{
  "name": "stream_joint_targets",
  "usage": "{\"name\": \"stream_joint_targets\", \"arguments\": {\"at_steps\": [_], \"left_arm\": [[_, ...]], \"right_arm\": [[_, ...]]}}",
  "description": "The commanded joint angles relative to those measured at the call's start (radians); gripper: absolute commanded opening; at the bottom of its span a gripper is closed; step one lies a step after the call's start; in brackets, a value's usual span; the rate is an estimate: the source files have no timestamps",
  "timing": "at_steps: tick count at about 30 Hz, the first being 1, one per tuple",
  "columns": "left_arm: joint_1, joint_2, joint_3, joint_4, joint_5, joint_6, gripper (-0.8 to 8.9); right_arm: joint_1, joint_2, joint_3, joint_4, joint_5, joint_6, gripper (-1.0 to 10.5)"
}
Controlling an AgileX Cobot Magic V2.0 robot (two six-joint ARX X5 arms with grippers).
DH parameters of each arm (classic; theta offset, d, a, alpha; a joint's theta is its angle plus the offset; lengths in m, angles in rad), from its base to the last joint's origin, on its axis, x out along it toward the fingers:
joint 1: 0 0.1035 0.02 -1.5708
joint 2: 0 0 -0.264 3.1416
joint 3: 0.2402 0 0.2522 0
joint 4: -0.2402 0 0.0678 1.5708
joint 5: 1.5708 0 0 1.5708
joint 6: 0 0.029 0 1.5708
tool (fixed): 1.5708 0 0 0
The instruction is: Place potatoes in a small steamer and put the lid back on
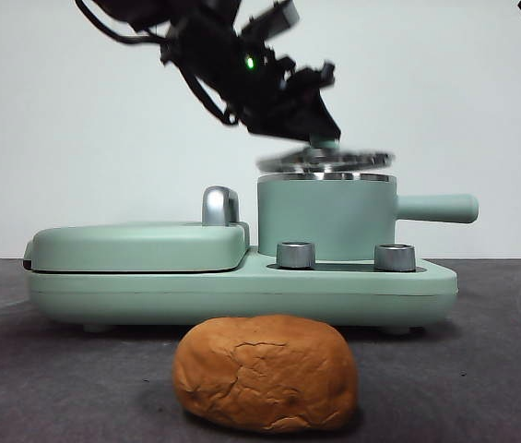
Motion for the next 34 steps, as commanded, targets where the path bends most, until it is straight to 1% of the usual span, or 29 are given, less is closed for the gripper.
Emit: {"name": "stream_joint_targets", "arguments": {"at_steps": [1, 7, 10, 15, 17, 19, 22, 26, 30, 34], "left_arm": [[-0.005, -0.060, 0.027, 0.014, 0.001, -0.006, 0.06], [0.000, -0.162, 0.027, -0.112, 0.016, -0.005, 0.08], [0.007, -0.216, 0.026, -0.175, 0.016, -0.025, 0.09], [0.036, -0.303, 0.018, -0.314, 0.032, -0.032, 0.10], [0.048, -0.343, -0.006, -0.346, 0.032, -0.032, 0.10], [0.061, -0.385, -0.047, -0.345, 0.031, -0.040, 0.10], [0.087, -0.467, -0.136, -0.338, 0.031, -0.058, 0.10], [0.116, -0.587, -0.276, -0.326, 0.030, -0.079, 0.10], [0.144, -0.715, -0.421, -0.288, 0.019, -0.151, 0.10], [0.167, -0.836, -0.520, -0.286, -0.037, -0.178, 0.10]], "right_arm": [[0.005, 0.006, 0.018, 0.006, 0.002, 0.015, 3.1], [0.005, 0.006, 0.017, 0.006, 0.002, 0.015, 3.1], [0.005, 0.006, 0.017, 0.006, 0.002, 0.014, 3.1], [0.005, 0.006, 0.017, 0.006, -0.006, 0.014, 3.1], [0.009, 0.006, 0.017, 0.005, -0.006, 0.014, 3.1], [0.025, 0.006, 0.017, 0.005, -0.006, 0.014, 3.1], [0.068, 0.006, 0.017, 0.003, -0.006, 0.014, 3.1], [0.149, 0.017, 0.017, -0.005, -0.006, 0.013, 3.1], [0.243, 0.057, 0.017, -0.010, -0.006, 0.013, 3.1], [0.342, 0.122, 0.017, -0.009, -0.006, 0.009, 3.4]]}}
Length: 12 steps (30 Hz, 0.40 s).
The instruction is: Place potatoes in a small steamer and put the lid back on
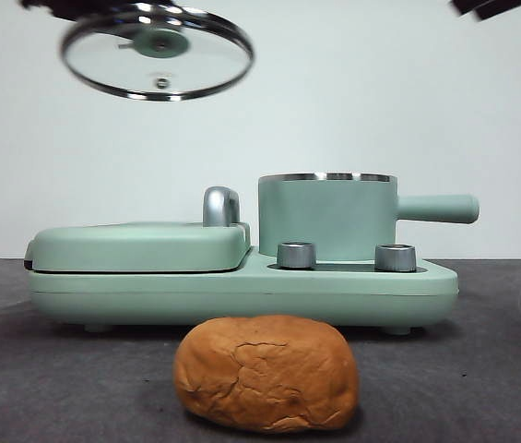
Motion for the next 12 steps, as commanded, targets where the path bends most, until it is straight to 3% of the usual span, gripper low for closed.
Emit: {"name": "stream_joint_targets", "arguments": {"at_steps": [1, 12], "left_arm": [[0.010, -0.079, -0.032, 0.021, -0.037, -0.039, 0.09], [0.052, -0.170, -0.053, -0.084, -0.047, -0.034, 0.09]], "right_arm": [[0.077, 0.058, 0.017, 0.002, -0.002, 0.008, 3.4], [0.309, 0.342, 0.017, 0.035, -0.001, 0.005, 3.7]]}}
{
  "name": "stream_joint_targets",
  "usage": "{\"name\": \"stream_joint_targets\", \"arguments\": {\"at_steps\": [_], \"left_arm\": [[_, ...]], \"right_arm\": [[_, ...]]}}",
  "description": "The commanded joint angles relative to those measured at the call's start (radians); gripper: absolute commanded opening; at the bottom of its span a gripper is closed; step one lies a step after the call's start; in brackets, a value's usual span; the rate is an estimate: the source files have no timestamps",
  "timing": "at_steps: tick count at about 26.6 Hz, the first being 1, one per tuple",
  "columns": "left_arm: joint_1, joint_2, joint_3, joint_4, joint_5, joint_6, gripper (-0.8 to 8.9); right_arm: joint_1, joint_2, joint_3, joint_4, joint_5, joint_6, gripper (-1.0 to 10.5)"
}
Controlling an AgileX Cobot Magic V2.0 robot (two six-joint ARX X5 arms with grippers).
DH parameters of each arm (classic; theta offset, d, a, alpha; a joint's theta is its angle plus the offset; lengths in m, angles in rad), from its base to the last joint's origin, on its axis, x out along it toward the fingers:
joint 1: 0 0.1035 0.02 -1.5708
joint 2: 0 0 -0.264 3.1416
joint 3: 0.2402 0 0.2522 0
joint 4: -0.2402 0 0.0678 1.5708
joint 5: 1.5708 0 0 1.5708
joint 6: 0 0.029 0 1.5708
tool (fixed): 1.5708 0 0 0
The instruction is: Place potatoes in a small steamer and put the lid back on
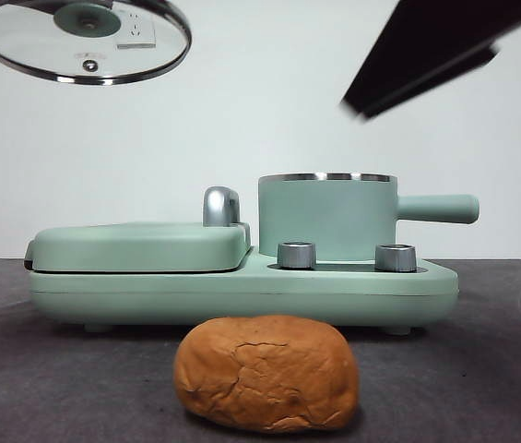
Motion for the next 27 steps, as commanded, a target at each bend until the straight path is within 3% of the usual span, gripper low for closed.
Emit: {"name": "stream_joint_targets", "arguments": {"at_steps": [1, 11, 22, 25, 27], "left_arm": [[-0.003, 0.002, 0.014, 0.013, 0.000, -0.007, 0.10], [-0.002, 0.002, 0.014, -0.003, 0.000, 0.020, 0.09], [0.002, 0.002, 0.014, -0.010, 0.000, 0.036, 0.09], [0.002, 0.002, 0.014, -0.012, 0.000, 0.038, 0.09], [0.002, 0.002, 0.014, -0.012, 0.000, 0.038, 0.10]], "right_arm": [[0.045, 0.082, 0.017, 0.026, -0.001, 0.006, 3.8], [0.116, 0.330, 0.017, 0.104, 0.000, 0.005, 4.0], [0.121, 0.488, 0.017, 0.138, 0.000, -0.005, 4.0], [0.121, 0.491, 0.017, 0.137, 0.003, 0.015, 2.7], [0.121, 0.490, 0.017, 0.131, 0.010, 0.033, 2.7]]}}
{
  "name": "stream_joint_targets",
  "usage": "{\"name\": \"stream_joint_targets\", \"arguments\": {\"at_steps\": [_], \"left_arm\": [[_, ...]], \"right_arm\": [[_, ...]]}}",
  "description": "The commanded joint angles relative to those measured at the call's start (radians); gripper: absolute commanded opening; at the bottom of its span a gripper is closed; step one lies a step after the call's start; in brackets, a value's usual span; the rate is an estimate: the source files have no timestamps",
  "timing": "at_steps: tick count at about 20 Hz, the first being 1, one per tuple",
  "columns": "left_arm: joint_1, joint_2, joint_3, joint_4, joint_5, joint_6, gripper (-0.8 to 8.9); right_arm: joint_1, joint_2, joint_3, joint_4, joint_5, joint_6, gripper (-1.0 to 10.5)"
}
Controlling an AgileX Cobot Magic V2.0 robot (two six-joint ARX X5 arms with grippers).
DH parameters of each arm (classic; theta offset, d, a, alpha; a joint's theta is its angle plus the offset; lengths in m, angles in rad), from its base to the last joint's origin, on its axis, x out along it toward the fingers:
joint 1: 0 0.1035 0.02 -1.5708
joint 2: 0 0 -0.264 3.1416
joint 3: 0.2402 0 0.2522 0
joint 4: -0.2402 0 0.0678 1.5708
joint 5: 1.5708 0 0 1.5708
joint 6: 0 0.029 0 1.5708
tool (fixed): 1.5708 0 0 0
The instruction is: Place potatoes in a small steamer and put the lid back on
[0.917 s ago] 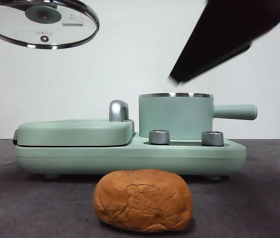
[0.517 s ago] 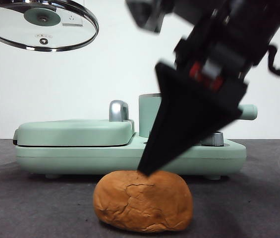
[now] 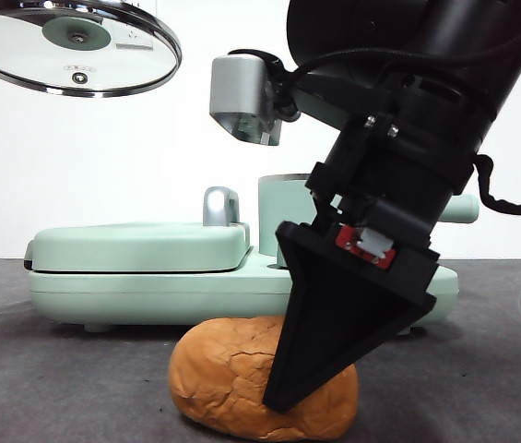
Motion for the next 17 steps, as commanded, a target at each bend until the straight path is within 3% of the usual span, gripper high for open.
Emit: {"name": "stream_joint_targets", "arguments": {"at_steps": [1, 8, 13, 17], "left_arm": [[-0.002, 0.002, 0.014, 0.026, 0.006, 0.011, 0.10], [-0.002, 0.002, 0.014, 0.026, 0.006, 0.011, 0.10], [-0.003, 0.002, 0.014, 0.026, 0.006, 0.011, 0.09], [-0.003, 0.002, 0.014, 0.027, 0.006, 0.011, 0.09]], "right_arm": [[0.011, 0.011, 0.016, -0.003, 0.012, 0.038, 2.7], [0.008, -0.050, 0.026, -0.109, 0.023, 0.108, 2.7], [-0.046, -0.158, 0.124, -0.322, 0.069, 0.297, 2.7], [-0.139, -0.171, 0.334, -0.597, 0.084, 0.385, 2.7]]}}
